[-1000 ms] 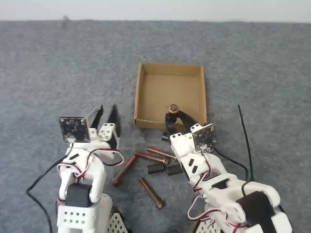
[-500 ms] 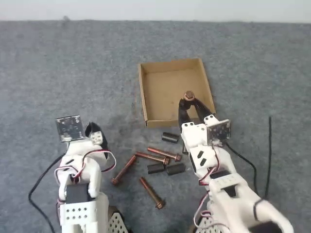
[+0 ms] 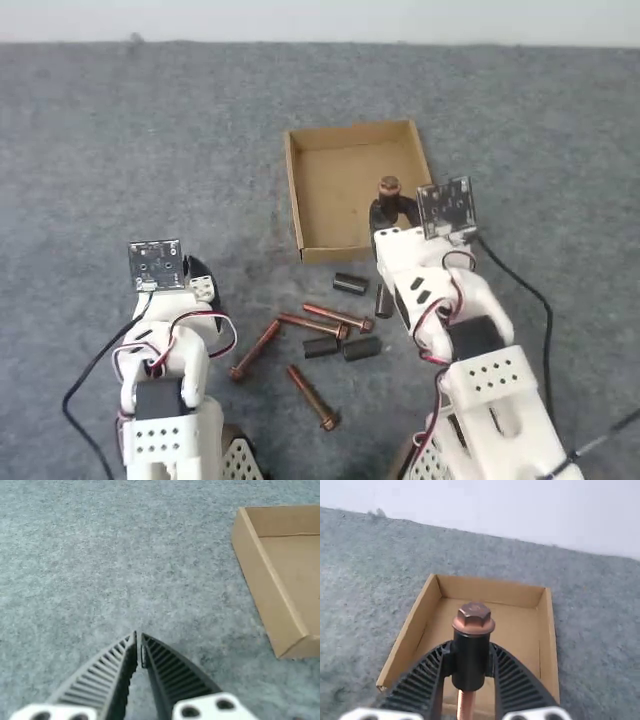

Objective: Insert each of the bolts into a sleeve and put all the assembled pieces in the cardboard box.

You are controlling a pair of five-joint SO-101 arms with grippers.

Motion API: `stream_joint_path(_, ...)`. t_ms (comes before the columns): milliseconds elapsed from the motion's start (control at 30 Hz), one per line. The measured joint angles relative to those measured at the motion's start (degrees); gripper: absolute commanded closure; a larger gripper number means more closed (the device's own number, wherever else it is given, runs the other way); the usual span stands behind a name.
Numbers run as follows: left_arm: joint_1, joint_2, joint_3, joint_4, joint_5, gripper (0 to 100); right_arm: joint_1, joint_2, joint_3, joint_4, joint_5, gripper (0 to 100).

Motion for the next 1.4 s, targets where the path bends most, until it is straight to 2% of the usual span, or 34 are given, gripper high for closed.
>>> stream_joint_path(200, 0.0, 0.0, 0.0, 0.44, -0.09, 99, 0.0, 6.15, -7.91, 1.85, 8.09, 99.3)
stream_joint_path(567, 0.0, 0.0, 0.0, 0.44, -0.18, 99, 6.33, 40.7, -27.96, 1.85, 8.88, 99.2)
stream_joint_path(833, 0.0, 0.0, 0.0, 0.44, -0.18, 98, 6.77, 62.33, -42.9, 2.37, 9.32, 99.2)
stream_joint_path(1167, 0.0, 0.0, 0.0, 0.44, -0.18, 98, 6.77, 79.47, -66.46, 22.59, 9.32, 99.1)
stream_joint_path(1333, 0.0, 0.0, 0.0, 0.44, -0.18, 98, 6.77, 81.05, -73.76, 30.51, 9.14, 90.9)
stream_joint_path(1400, 0.0, 0.0, 0.0, 0.44, -0.18, 98, 6.77, 81.05, -74.55, 31.56, 6.86, 90.5)
